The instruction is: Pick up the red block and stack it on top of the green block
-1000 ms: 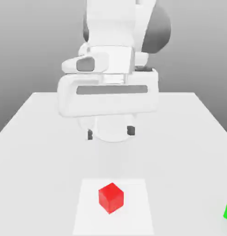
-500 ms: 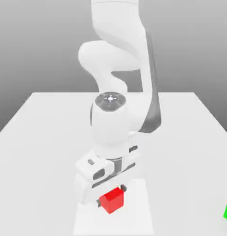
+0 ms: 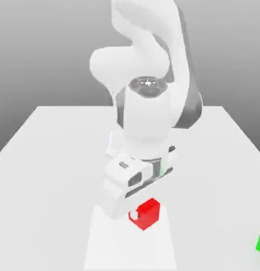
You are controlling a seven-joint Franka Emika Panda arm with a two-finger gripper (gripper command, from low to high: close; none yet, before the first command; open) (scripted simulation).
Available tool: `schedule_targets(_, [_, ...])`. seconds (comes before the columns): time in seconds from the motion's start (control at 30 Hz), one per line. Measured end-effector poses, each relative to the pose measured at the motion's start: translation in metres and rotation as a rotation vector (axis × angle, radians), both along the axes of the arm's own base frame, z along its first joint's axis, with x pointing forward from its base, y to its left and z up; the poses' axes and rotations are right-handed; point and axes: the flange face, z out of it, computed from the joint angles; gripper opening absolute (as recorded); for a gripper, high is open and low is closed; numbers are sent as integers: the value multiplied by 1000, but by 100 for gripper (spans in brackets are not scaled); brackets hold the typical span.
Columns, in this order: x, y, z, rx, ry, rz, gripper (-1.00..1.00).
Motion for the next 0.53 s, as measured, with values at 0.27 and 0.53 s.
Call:
schedule_targets(0.27, [3,196,22,4,0,246,-100])
schedule_targets(0.53, [-6,239,-31,7,-1,296,100])
